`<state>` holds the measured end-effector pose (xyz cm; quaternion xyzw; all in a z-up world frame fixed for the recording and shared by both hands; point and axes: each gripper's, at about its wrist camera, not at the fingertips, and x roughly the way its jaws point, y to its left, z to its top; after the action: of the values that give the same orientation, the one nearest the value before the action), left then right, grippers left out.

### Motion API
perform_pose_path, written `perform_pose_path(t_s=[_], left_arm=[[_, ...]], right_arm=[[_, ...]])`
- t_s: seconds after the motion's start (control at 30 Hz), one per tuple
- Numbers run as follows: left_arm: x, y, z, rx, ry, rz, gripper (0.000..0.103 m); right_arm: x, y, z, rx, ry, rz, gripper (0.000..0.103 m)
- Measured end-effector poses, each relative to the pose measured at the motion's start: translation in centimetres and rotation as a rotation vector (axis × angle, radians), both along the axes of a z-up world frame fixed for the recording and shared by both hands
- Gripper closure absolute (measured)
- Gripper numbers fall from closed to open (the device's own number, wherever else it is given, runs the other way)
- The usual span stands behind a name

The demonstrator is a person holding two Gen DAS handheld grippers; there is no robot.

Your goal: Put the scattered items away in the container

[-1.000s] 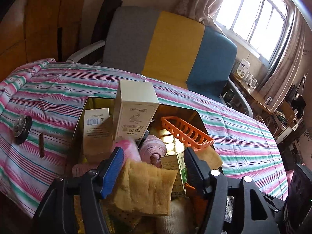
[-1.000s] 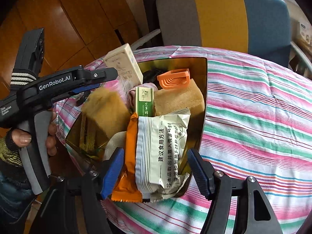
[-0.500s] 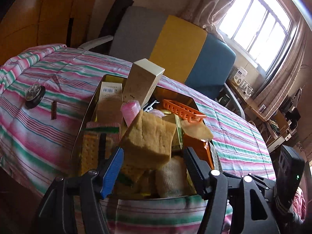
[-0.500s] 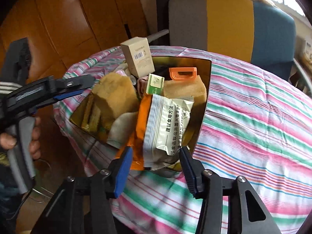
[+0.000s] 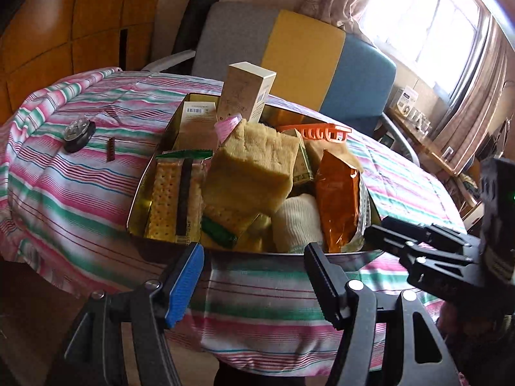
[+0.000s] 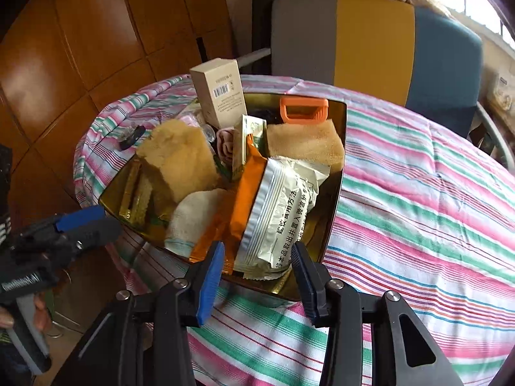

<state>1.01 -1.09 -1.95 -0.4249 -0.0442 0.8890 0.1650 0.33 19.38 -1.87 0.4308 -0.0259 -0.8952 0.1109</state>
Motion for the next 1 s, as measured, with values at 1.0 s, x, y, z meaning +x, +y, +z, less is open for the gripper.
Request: perform_pose_path(t_s=[1.0], left_arm=[[4.7, 2.9, 6.3, -0.329, 0.215, 0.205, 0.038]], right_arm=[[4.4, -2.5, 2.7, 0.028, 0.107, -0.020, 0.029]])
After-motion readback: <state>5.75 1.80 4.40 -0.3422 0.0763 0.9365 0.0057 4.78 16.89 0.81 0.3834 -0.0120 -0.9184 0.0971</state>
